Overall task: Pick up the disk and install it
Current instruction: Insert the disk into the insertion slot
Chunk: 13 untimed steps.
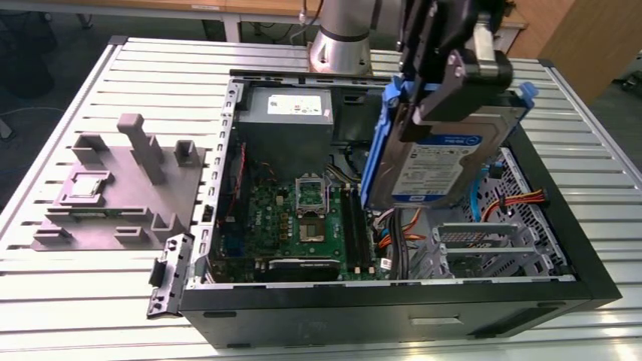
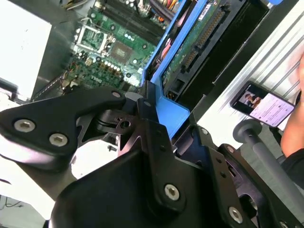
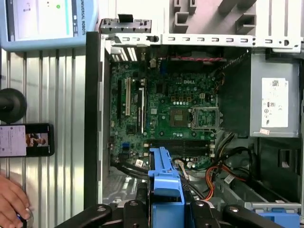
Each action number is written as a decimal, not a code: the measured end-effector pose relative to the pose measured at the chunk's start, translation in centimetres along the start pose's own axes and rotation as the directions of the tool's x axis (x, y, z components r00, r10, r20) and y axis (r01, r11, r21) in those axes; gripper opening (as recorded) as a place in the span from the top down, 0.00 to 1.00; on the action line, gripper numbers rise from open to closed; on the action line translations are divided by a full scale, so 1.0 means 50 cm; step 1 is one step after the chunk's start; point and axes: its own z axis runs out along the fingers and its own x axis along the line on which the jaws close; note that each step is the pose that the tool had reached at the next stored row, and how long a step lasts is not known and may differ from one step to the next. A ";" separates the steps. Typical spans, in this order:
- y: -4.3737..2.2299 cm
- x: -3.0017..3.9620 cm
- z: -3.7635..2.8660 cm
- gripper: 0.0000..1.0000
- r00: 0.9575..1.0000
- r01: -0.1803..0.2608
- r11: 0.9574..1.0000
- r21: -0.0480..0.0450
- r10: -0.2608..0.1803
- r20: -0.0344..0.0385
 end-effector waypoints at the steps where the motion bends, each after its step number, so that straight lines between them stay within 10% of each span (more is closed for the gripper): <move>1: -0.009 0.001 0.000 0.64 1.000 0.000 1.000 0.000 0.000 0.000; 13: -0.053 0.033 0.003 0.64 1.000 0.000 1.000 0.000 0.000 0.000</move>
